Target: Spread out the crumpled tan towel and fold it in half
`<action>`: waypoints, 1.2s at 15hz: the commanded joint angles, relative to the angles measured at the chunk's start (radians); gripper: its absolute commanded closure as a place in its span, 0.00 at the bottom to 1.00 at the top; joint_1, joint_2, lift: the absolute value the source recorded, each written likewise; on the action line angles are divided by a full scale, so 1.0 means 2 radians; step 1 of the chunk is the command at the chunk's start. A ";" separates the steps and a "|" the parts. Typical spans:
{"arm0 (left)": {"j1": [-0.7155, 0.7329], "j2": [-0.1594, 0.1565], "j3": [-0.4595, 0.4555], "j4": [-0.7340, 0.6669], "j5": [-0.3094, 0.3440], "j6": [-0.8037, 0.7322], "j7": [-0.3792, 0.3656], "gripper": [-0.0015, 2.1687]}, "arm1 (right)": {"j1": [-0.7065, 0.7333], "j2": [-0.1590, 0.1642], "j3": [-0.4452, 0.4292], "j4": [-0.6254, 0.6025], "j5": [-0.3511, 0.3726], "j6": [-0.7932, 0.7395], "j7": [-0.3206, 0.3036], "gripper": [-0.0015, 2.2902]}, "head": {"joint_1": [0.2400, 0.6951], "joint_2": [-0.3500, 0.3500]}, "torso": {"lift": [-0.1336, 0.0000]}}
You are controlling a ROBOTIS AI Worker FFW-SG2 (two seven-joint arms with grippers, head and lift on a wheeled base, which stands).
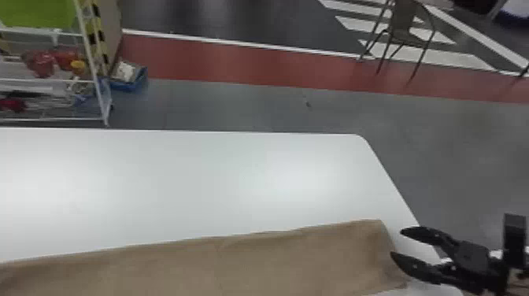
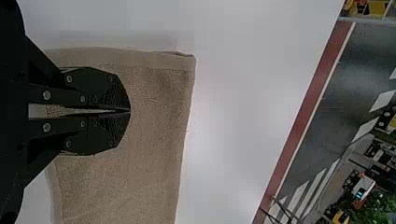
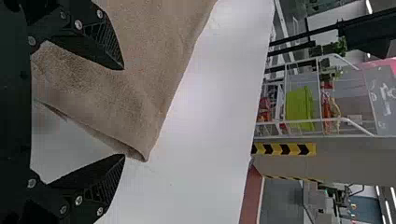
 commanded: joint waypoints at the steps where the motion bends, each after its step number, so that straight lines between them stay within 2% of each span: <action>1: 0.000 0.000 0.000 0.004 0.000 -0.006 -0.001 0.49 | -0.009 -0.001 0.010 0.015 0.010 -0.001 0.002 0.12 | 1.00 0.09 | 0.09; 9: 0.004 0.003 0.011 0.006 0.005 -0.010 -0.008 0.49 | -0.020 -0.006 0.026 0.020 0.023 0.026 0.002 0.29 | 1.00 0.14 | 0.09; 12: 0.003 0.003 0.016 0.011 0.024 -0.018 -0.017 0.49 | -0.018 -0.011 0.018 0.021 0.017 0.024 0.002 0.30 | 1.00 0.13 | 0.09; 16: -0.013 0.003 0.010 0.026 0.016 -0.021 -0.008 0.49 | -0.018 -0.011 0.018 0.020 0.015 0.024 0.002 0.30 | 1.00 0.10 | 0.09; 17: -0.015 0.003 0.009 0.029 0.012 -0.032 -0.007 0.45 | -0.018 -0.011 0.018 0.020 0.015 0.024 0.002 0.30 | 1.00 0.10 | 0.09; 18: -0.017 0.007 0.009 0.032 0.009 -0.030 -0.014 0.46 | -0.018 -0.011 0.018 0.020 0.015 0.024 0.002 0.30 | 1.00 0.11 | 0.09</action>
